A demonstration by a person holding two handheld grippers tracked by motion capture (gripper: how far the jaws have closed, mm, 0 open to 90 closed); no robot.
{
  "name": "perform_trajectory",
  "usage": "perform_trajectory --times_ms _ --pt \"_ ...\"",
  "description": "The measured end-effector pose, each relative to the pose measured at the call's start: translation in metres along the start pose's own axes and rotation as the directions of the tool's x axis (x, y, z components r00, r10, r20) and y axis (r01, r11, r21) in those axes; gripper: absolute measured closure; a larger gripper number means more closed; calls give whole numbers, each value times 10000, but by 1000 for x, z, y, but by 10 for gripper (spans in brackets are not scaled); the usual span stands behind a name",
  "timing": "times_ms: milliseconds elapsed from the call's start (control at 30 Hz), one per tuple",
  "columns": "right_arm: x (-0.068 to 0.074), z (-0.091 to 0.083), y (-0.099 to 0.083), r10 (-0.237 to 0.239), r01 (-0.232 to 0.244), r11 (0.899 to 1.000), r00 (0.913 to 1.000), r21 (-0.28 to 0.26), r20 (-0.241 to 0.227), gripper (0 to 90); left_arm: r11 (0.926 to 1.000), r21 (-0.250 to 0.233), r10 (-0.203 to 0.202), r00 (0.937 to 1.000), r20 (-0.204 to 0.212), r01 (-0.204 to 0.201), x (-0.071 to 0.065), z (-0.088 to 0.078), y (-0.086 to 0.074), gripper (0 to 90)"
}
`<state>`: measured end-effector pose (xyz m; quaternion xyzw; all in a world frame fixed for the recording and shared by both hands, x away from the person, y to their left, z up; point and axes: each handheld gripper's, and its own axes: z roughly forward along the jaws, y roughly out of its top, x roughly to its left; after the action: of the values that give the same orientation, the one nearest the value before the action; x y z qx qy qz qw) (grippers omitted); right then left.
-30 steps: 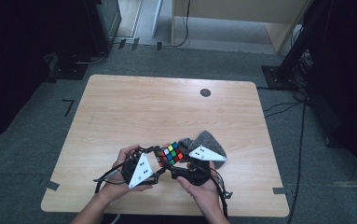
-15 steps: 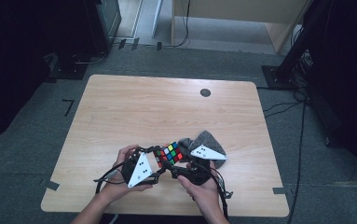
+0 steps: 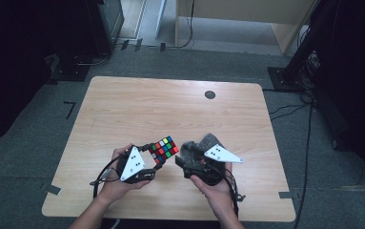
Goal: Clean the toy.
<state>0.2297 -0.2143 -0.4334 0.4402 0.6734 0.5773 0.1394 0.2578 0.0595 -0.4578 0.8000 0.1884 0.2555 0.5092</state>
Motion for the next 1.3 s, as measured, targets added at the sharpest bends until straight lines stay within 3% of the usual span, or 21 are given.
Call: perform_trajectory --times_ms 67,133,200,233,333,367,400,433,500,533,667,800,933,1133,1300 --pt "-10 -4 1 -119 127 9998 9988 -158 467 301 9995 -21 -309 9995 -10 309 5 -1 -1 336" --pt "-19 -3 -3 -628 634 9980 9888 -7 1351 315 9988 -25 -495 9988 -17 495 7 -2 -2 336" --pt "-30 2 -10 -1225 1135 9921 9681 535 2185 319 9981 8 -616 9981 -9 616 9 -2 -2 336" --pt "-38 7 -17 -1375 1157 9886 9551 966 2624 318 9977 12 -672 9977 -5 672 9 -2 -2 335" --pt "-57 18 -34 -1683 1084 9756 9275 1909 3338 333 9974 57 -715 9974 31 715 9 -1 -3 335" --pt "-59 20 -39 -1987 1268 9695 9073 2096 3705 396 9974 64 -725 9974 41 724 9 -1 -3 335" --pt "-60 21 -42 -2192 1410 9655 8937 2188 3914 430 9973 71 -732 9973 39 732 9 -1 -4 336" --pt "-62 23 -45 -2249 1441 9637 8917 2249 3927 448 9970 77 -772 9970 46 771 9 -1 -4 335" --pt "-63 25 -46 -2101 1316 9643 9084 2297 3615 466 9960 77 -892 9960 73 891 10 -2 -4 336" --pt "-64 26 -47 -2101 1275 9618 9111 2422 3547 468 9954 94 -950 9954 78 949 10 -2 -4 335" --pt "-70 34 -57 -2204 1058 9378 9174 3308 3314 414 9926 68 -1209 9926 130 1208 12 -2 -4 335" --pt "-66 37 -61 -2616 1373 9277 9024 3471 3423 386 9917 11 -1286 9910 368 1287 13 -4 -4 336" --pt "-63 40 -63 -2565 1243 9307 8923 3441 3714 375 9923 -15 -1238 9900 673 1242 11 -4 -2 336" --pt "-64 40 -63 -2477 1180 9317 8981 3435 3635 409 9935 -123 -1108 9877 1104 1128 8 -4 -1 335" --pt "-66 38 -62 -2372 1058 9378 8907 3307 3879 568 9947 -221 -968 9882 1184 1001 6 -4 1 335"
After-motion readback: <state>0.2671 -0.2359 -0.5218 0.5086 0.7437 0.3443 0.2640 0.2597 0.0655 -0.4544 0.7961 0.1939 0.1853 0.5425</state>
